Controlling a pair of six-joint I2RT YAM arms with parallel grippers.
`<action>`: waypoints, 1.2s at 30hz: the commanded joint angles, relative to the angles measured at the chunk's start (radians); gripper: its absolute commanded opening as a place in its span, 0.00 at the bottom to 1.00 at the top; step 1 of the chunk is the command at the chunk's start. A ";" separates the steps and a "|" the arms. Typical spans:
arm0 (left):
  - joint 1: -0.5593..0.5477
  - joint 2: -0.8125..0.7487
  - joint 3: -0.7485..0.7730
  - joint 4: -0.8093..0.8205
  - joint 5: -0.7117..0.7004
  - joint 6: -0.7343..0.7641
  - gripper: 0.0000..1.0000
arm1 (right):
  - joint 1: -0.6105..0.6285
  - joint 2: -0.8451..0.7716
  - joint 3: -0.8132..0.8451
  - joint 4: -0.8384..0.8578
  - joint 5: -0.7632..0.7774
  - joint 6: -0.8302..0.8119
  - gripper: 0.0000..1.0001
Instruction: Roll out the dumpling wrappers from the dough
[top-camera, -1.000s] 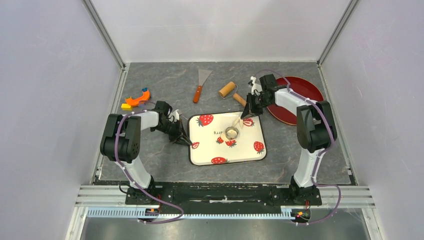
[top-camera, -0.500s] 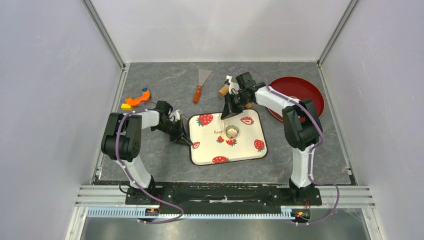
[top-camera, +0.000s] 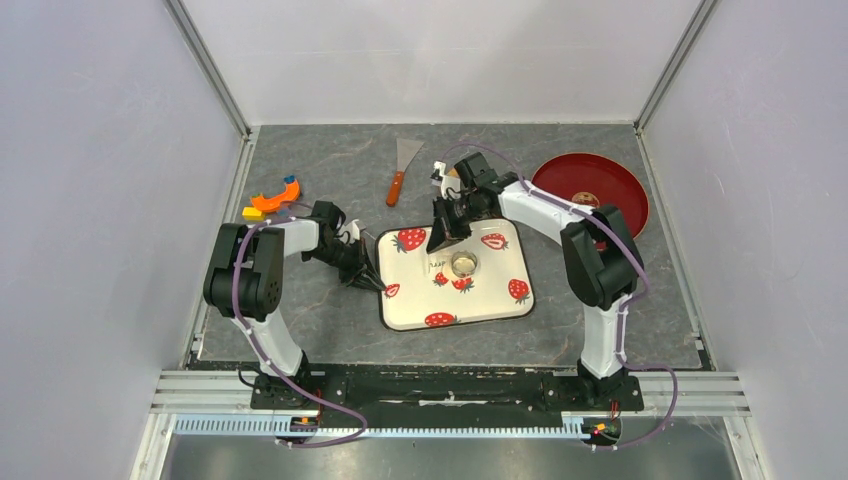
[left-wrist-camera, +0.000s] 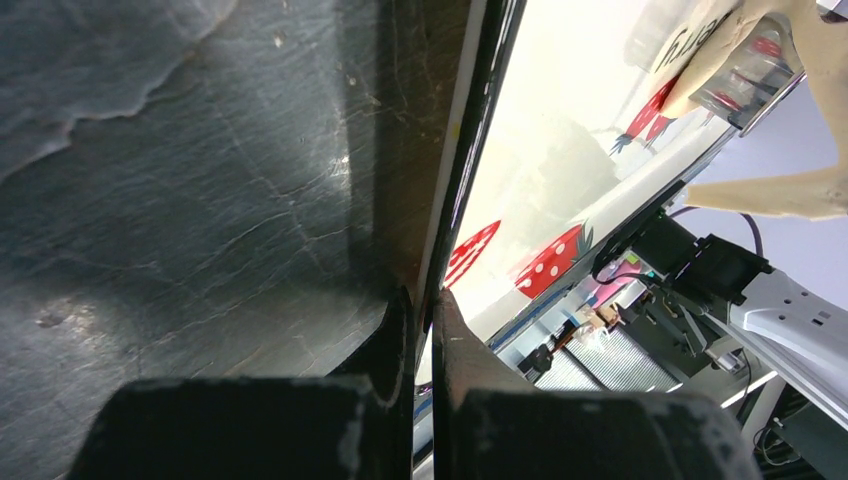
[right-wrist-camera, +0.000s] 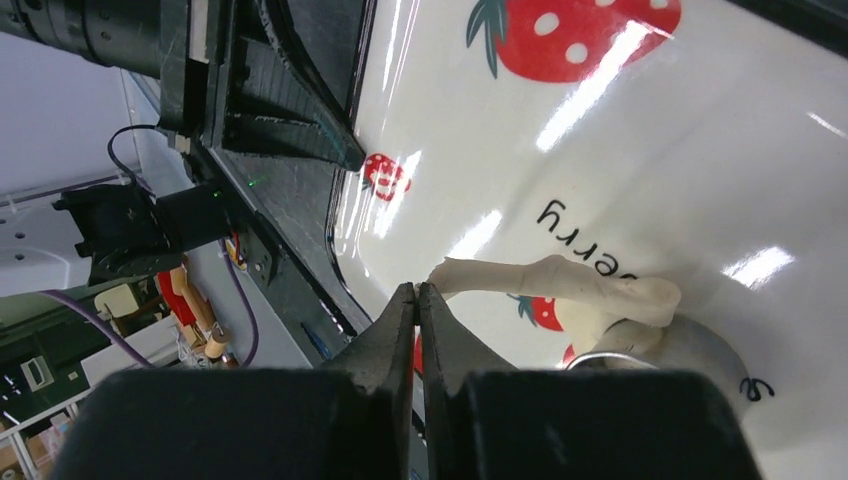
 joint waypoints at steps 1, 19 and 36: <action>-0.006 0.045 0.003 0.026 -0.100 -0.004 0.02 | 0.013 -0.101 -0.035 0.016 -0.045 0.004 0.05; -0.014 0.051 0.017 0.005 -0.106 0.012 0.02 | 0.054 -0.281 -0.186 -0.025 -0.082 -0.035 0.06; -0.015 0.047 0.034 -0.023 -0.122 0.029 0.02 | 0.051 -0.476 -0.200 -0.120 -0.002 -0.059 0.06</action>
